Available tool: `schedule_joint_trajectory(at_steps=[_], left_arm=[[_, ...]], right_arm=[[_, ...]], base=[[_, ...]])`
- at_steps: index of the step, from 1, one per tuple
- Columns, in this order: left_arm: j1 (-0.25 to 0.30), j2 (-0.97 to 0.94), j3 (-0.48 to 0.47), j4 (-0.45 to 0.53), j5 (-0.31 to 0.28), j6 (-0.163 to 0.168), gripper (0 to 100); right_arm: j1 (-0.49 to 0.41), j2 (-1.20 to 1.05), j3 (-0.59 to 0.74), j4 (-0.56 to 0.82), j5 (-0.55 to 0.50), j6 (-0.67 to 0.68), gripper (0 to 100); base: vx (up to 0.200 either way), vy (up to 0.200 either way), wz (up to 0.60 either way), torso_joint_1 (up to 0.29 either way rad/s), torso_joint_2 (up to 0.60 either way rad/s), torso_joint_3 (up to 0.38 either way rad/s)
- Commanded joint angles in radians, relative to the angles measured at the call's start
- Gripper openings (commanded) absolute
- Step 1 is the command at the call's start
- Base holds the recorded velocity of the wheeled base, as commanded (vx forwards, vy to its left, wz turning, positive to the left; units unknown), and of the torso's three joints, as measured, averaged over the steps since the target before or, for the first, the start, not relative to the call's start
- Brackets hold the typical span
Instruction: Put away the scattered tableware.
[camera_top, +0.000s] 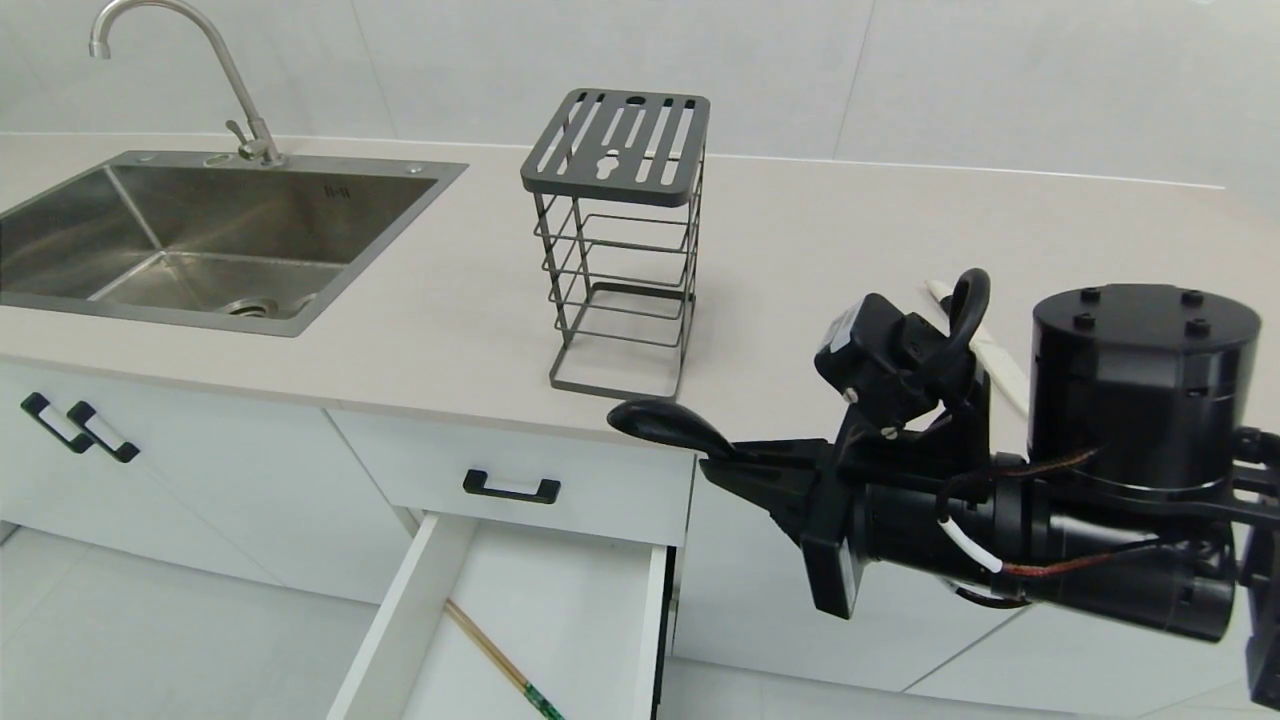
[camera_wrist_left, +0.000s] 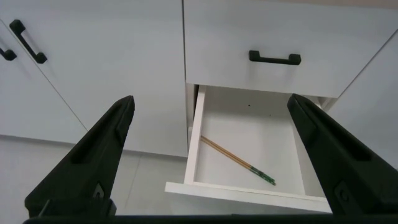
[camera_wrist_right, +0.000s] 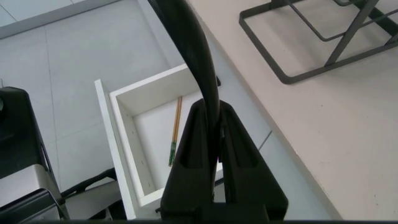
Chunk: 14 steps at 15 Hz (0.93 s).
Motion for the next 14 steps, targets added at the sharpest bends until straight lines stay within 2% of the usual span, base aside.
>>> schedule_joint_trajectory(at_steps=[1, 3, 6, 9, 13, 14], left_arm=[[0.000, 0.001, 0.000, -0.001, 0.000, -0.001, 100], [0.000, 0.001, 0.000, -0.001, 0.000, -0.001, 100], [0.000, 0.001, 0.000, -0.001, 0.000, -0.001, 100], [0.000, 0.001, 0.000, -0.001, 0.000, -0.001, 100], [0.000, 0.001, 0.000, -0.001, 0.000, -0.001, 100], [0.000, 0.001, 0.000, -0.001, 0.000, -0.001, 100]], right_arm=[[0.000, -0.006, 0.000, -0.001, -0.001, -0.001, 0], [0.001, -0.006, 0.005, 0.001, -0.006, -0.004, 0], [0.001, -0.007, 0.010, 0.001, -0.006, -0.005, 0], [0.001, -0.007, 0.008, 0.001, -0.007, -0.005, 0], [0.000, -0.007, 0.010, -0.002, -0.006, -0.005, 0], [0.001, -0.007, 0.006, -0.001, -0.004, -0.005, 0]], base=[[0.000, 0.000, 0.00, 0.000, 0.00, 0.000], [0.000, 0.000, 0.00, -0.035, 0.06, 0.045], [0.000, 0.000, 0.00, -0.191, 0.38, 0.193], [0.000, 0.000, 0.60, -0.144, 0.28, 0.134], [0.000, 0.000, 0.60, -0.017, 0.05, 0.019], [0.000, 0.000, 0.00, 0.000, 0.00, 0.000]])
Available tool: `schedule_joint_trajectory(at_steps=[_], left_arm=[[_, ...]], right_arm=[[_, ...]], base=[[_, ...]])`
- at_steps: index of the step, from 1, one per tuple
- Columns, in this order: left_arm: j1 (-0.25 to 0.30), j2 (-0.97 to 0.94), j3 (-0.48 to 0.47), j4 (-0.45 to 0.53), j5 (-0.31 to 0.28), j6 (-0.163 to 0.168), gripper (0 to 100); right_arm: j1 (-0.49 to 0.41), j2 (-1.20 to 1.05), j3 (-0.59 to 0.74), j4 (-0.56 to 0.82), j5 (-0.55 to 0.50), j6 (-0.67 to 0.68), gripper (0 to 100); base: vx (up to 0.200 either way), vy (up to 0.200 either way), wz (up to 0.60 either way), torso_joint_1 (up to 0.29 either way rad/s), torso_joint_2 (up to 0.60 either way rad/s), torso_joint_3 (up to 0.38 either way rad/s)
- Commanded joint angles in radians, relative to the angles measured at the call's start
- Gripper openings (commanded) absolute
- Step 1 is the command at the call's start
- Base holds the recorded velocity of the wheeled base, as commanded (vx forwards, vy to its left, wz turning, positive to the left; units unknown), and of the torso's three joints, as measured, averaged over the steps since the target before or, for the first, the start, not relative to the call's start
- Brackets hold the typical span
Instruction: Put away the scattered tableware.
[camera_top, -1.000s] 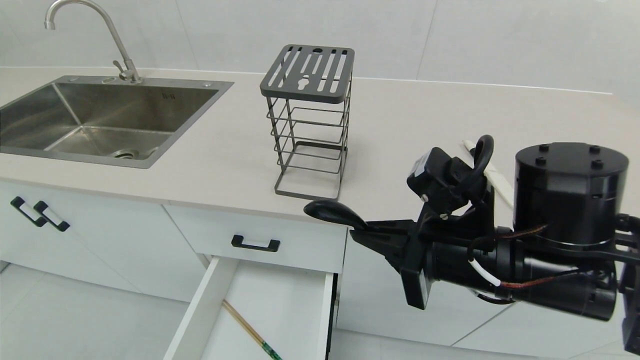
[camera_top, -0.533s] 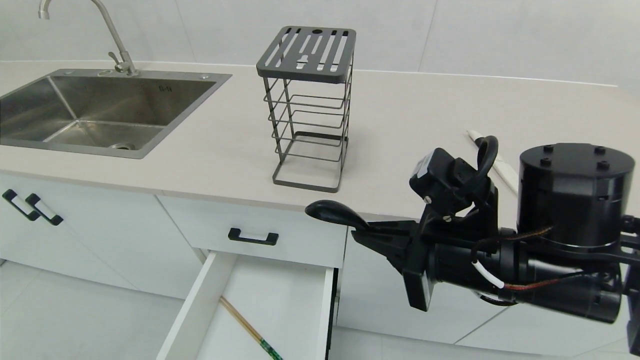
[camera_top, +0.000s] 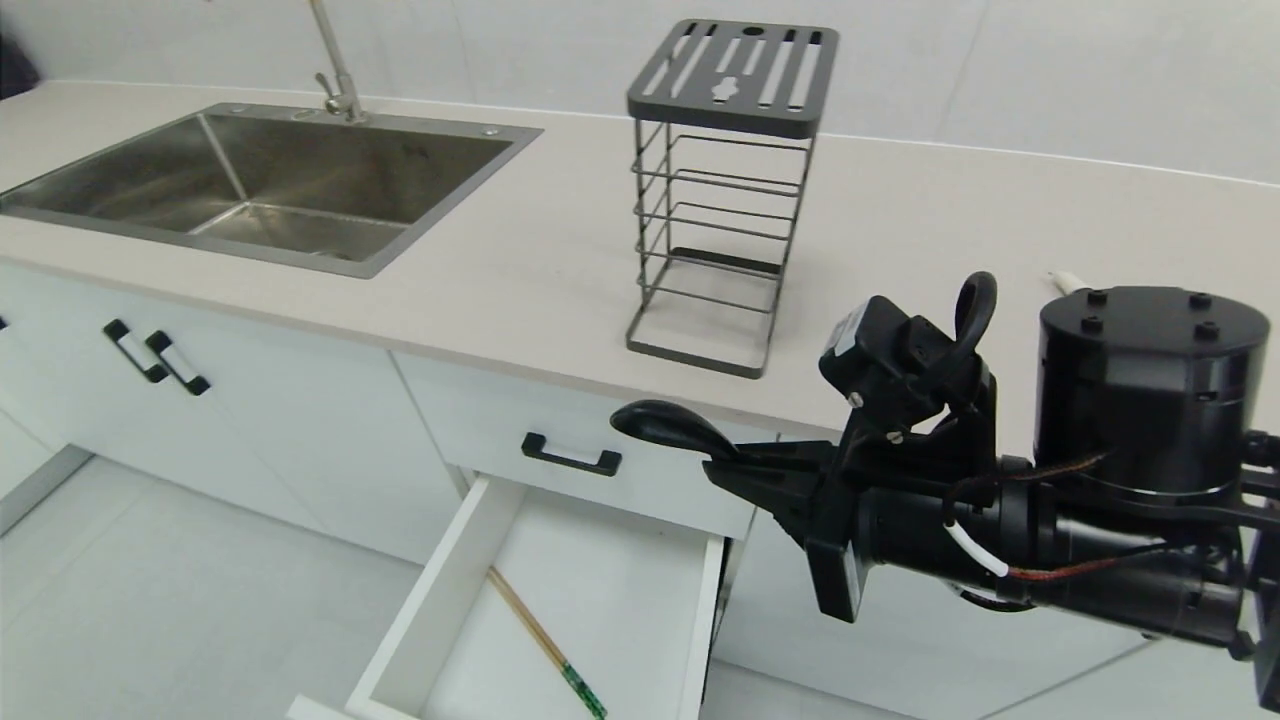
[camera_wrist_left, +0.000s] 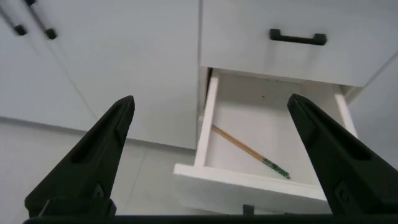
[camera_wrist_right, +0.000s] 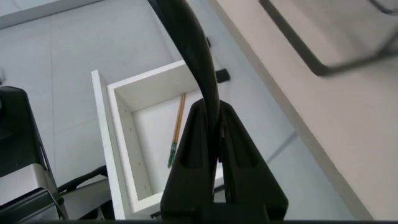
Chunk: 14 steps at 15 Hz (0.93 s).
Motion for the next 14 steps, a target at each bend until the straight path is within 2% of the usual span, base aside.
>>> schedule_joint_trajectory(at_steps=[1, 11, 14], left_arm=[[0.001, 0.001, 0.000, 0.000, 0.000, -0.001, 100], [0.001, 0.001, 0.000, 0.000, 0.000, -0.001, 100], [0.001, 0.001, 0.000, 0.000, 0.000, -0.001, 100]], right_arm=[[-0.001, -0.001, 0.000, 0.002, 0.002, -0.001, 0], [-0.003, -0.001, 0.009, 0.003, 0.003, 0.004, 0], [0.001, -0.002, 0.010, 0.003, 0.003, 0.007, 0]], base=[[0.000, 0.000, 0.00, 0.000, 0.00, 0.000], [0.000, 0.000, 0.00, 0.000, 0.00, 0.000], [0.000, 0.000, 0.00, -0.165, 0.32, 0.158]])
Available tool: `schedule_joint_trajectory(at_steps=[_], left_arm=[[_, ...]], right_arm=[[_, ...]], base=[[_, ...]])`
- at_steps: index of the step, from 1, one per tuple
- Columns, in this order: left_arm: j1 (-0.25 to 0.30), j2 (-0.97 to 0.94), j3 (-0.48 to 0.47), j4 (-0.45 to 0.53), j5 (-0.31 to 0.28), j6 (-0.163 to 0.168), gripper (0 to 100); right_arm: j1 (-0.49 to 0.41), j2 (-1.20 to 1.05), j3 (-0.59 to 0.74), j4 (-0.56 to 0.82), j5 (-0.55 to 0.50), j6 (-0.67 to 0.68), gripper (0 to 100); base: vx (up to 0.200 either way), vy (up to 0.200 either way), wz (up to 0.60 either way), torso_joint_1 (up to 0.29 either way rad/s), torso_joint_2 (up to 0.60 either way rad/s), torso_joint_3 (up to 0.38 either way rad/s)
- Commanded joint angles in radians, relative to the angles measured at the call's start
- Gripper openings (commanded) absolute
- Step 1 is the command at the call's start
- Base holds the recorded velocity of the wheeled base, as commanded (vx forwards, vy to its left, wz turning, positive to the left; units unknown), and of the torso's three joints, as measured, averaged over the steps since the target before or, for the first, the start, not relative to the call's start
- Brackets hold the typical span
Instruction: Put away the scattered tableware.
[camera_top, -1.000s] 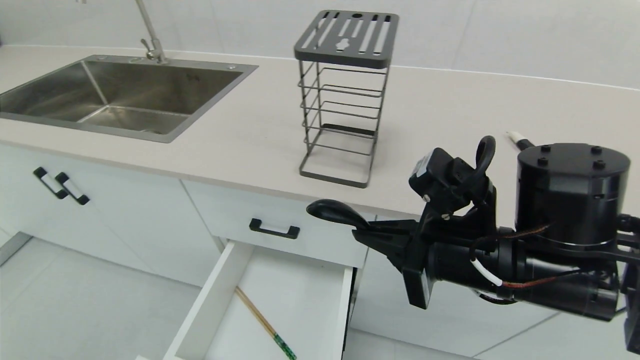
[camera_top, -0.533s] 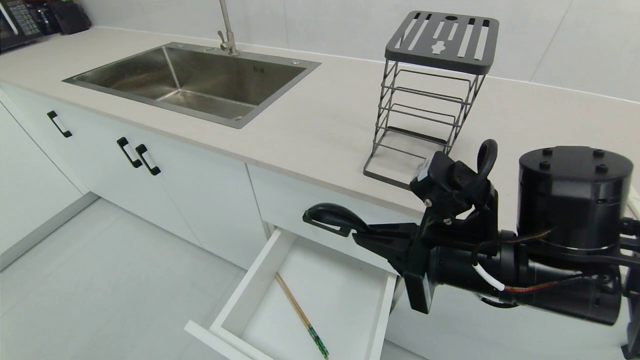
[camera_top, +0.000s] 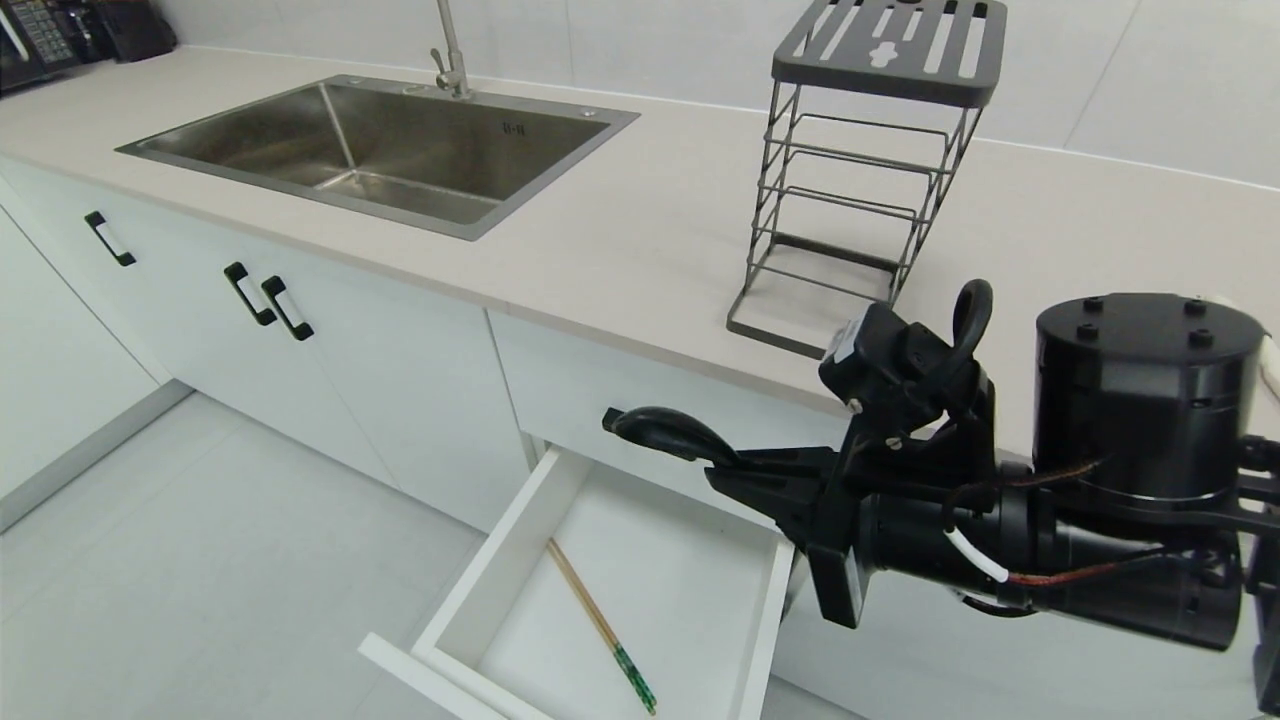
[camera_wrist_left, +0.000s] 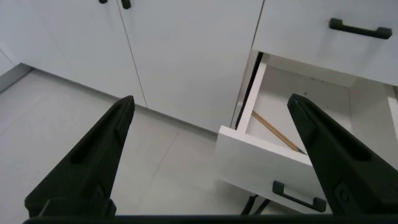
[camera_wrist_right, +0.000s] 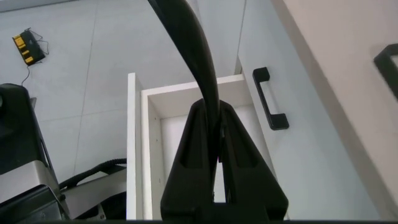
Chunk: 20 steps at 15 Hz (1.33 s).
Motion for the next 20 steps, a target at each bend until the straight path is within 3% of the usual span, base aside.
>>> schedule_joint_trajectory(at_steps=[1, 12, 20], left_arm=[[0.000, 0.001, 0.000, -0.001, 0.000, 0.000, 100], [0.000, 0.001, 0.000, -0.001, 0.000, 0.000, 100], [0.000, 0.001, 0.000, -0.001, 0.000, 0.000, 100]], right_arm=[[0.004, -0.003, 0.000, 0.000, 0.001, 0.000, 0], [0.140, -0.077, -0.037, 0.015, 0.002, 0.005, 0], [0.154, -0.091, -0.060, 0.046, 0.014, 0.002, 0]], base=[[0.000, 0.000, 0.00, -0.227, 0.44, 0.212], [0.000, 0.000, 0.00, -0.244, 0.39, 0.160], [0.000, 0.000, 0.00, -0.029, 0.14, 0.047]])
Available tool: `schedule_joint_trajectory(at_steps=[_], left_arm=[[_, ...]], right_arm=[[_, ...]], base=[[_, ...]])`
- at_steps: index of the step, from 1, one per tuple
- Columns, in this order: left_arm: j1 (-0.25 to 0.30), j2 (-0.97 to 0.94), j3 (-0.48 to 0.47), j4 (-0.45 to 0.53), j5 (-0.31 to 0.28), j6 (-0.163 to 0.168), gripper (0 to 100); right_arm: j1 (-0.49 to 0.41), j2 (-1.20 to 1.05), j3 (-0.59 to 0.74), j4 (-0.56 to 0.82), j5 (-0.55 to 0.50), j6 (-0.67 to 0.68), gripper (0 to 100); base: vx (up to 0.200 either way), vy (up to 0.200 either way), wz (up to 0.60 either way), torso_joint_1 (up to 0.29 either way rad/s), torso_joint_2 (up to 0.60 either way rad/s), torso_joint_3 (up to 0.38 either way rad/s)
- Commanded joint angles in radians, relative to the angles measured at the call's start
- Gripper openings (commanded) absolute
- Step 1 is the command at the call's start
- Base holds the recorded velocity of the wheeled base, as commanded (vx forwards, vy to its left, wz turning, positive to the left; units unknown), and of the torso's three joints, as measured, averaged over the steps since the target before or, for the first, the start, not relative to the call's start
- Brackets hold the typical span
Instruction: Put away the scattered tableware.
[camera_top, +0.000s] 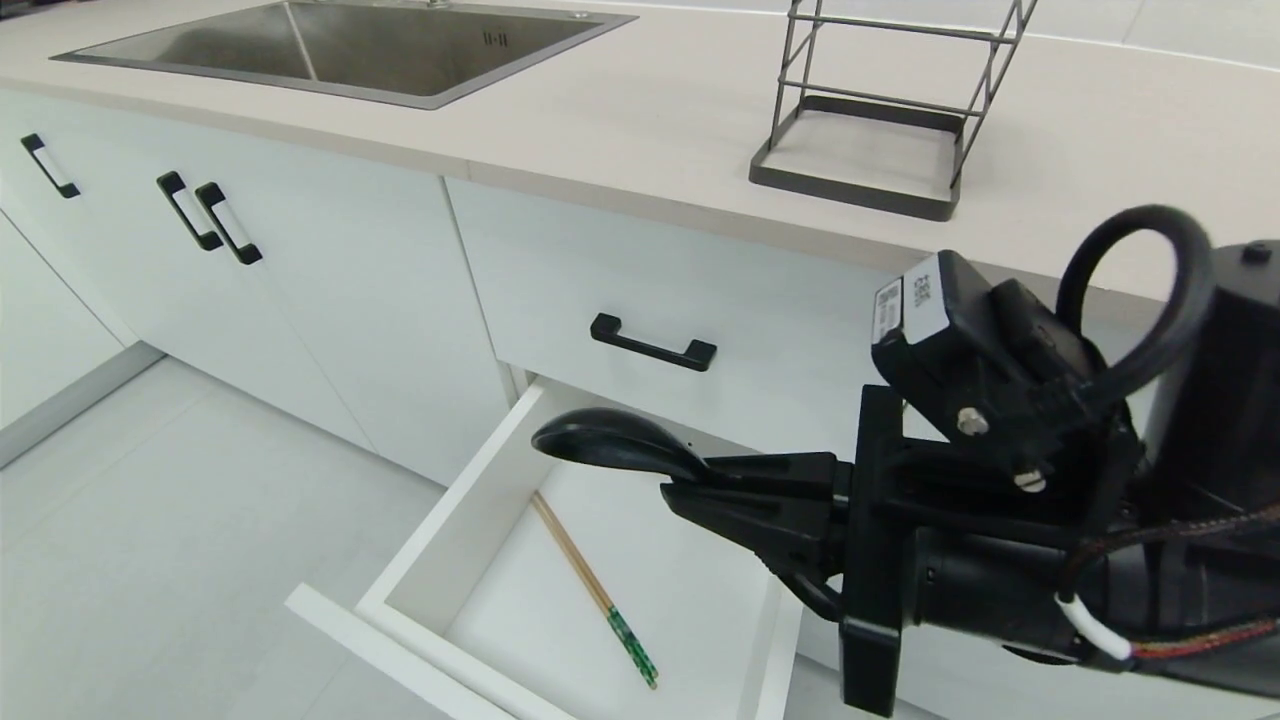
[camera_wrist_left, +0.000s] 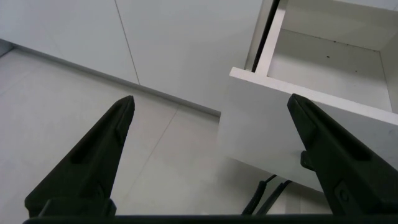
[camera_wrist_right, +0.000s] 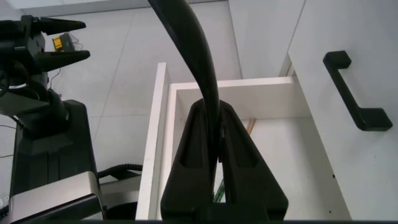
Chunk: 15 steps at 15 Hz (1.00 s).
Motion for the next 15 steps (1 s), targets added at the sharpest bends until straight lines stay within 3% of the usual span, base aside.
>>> schedule_joint_trajectory(at_steps=[1, 5, 9, 15], left_arm=[[0.000, 0.001, 0.000, 0.000, 0.000, -0.001, 100], [0.000, 0.001, 0.000, 0.000, 0.000, -0.001, 100], [0.000, 0.001, 0.000, 0.000, 0.000, -0.001, 100], [0.000, 0.001, 0.000, 0.000, 0.000, -0.001, 100]], right_arm=[[-0.009, -0.007, -0.005, -0.001, 0.009, -0.005, 0], [-0.057, -0.106, -0.055, -0.009, 0.019, 0.030, 0], [-0.120, -0.198, 0.280, -0.082, 0.034, 0.042, 0], [-0.123, -0.176, 0.332, -0.070, -0.006, 0.032, 0]], base=[[0.000, 0.000, 0.00, 0.000, 0.00, 0.000], [0.000, 0.000, 0.00, 0.000, 0.00, 0.000], [0.000, 0.000, 0.00, 0.000, 0.00, 0.000], [0.000, 0.000, 0.00, 0.000, 0.00, 0.000]])
